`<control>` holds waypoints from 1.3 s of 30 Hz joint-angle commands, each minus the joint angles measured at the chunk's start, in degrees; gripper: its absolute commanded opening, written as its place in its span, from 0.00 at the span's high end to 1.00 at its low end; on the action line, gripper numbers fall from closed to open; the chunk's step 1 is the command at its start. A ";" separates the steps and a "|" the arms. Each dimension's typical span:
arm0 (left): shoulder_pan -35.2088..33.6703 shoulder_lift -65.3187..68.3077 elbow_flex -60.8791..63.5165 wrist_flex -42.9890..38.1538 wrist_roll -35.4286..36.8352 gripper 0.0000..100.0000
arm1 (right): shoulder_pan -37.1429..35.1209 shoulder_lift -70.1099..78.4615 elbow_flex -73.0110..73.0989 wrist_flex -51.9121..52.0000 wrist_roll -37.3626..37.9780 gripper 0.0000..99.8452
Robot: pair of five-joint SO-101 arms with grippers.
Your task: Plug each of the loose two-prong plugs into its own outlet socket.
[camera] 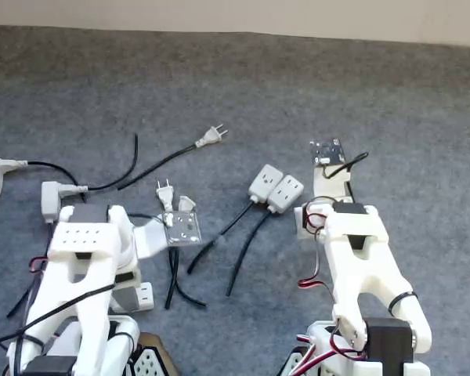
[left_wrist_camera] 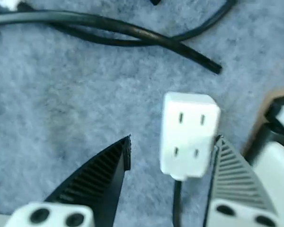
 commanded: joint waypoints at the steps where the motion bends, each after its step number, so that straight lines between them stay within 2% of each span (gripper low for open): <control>1: 1.71 -0.75 3.30 -5.80 1.05 0.69 | -0.48 -1.89 -2.07 -0.57 -0.35 0.65; 8: 1.71 -0.75 7.78 -12.92 0.88 0.80 | -0.48 -1.89 -2.07 -0.57 -0.35 0.65; 11: 1.71 -0.92 7.96 -12.84 -3.08 0.89 | -0.48 -1.89 -2.07 -0.57 -0.35 0.65; 14: 1.45 -1.27 6.29 -8.97 -4.13 0.99 | -0.48 -1.89 -2.07 -0.57 -0.35 0.65; 19: 1.27 -0.75 -5.49 0.09 -4.04 1.00 | -0.48 -1.89 -2.07 -0.57 -0.35 0.65; 25: 1.54 2.51 -14.64 0.88 -3.96 1.00 | -0.48 -1.89 -2.07 -0.57 -0.35 0.65; 30: 1.71 16.22 -15.78 -2.11 -4.04 1.00 | -0.48 -1.89 -2.07 -0.57 -0.35 0.65; 33: 1.71 23.43 -15.60 -7.47 -4.04 1.00 | -0.48 -1.89 -2.07 -0.57 -0.35 0.65; 36: 1.80 29.23 -14.55 -11.96 -3.96 1.00 | -0.57 -1.80 -2.07 -0.57 -0.35 0.65; 39: 3.30 32.84 -13.93 -12.92 -3.08 0.99 | -1.36 -1.80 -2.07 -0.57 -0.35 0.65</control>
